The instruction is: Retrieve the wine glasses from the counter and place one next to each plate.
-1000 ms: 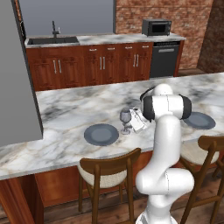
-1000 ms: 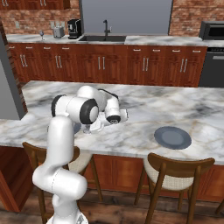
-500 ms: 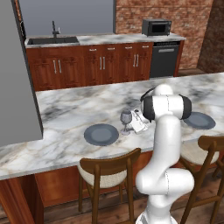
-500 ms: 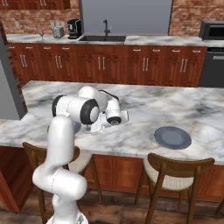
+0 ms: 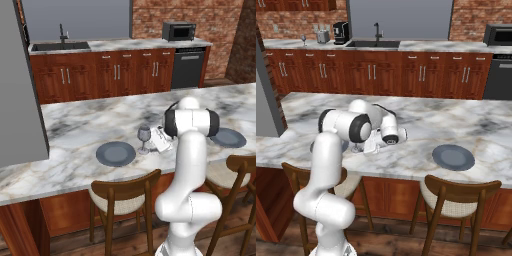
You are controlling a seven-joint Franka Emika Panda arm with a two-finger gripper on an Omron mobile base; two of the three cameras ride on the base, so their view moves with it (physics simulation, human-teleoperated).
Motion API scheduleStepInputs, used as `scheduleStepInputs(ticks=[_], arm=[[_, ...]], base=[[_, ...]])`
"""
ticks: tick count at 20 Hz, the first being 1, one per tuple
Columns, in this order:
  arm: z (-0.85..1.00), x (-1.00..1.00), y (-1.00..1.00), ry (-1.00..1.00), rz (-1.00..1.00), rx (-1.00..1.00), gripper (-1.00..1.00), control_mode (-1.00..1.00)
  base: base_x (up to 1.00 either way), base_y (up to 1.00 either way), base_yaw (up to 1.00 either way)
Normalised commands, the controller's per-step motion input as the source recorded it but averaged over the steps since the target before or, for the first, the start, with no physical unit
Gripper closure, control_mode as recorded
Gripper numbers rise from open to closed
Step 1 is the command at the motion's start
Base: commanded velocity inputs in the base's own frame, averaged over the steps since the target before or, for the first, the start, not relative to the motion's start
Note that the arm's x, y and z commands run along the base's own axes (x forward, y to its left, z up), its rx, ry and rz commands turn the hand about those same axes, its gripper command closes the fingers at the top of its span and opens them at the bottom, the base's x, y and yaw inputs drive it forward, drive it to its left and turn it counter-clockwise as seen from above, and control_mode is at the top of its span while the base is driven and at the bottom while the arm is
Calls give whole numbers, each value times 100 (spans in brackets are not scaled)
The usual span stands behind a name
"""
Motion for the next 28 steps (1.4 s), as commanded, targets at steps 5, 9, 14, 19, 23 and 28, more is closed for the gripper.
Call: scheduleStepInputs(ticks=[5,9,14,19,23,28], arm=[[38,0,-43,-7,-1,3,-100,-100],[61,-6,-43,-12,0,7,-100,-100],[95,-42,-17,-25,0,3,-100,-100],[100,-61,-3,-25,0,1,-100,-100],[100,-69,-1,-28,0,0,-100,-100],[100,-60,0,-19,0,3,-100,-100]], base=[[0,0,0],[0,0,0],[0,0,0],[0,0,0],[0,0,0],[0,0,0]])
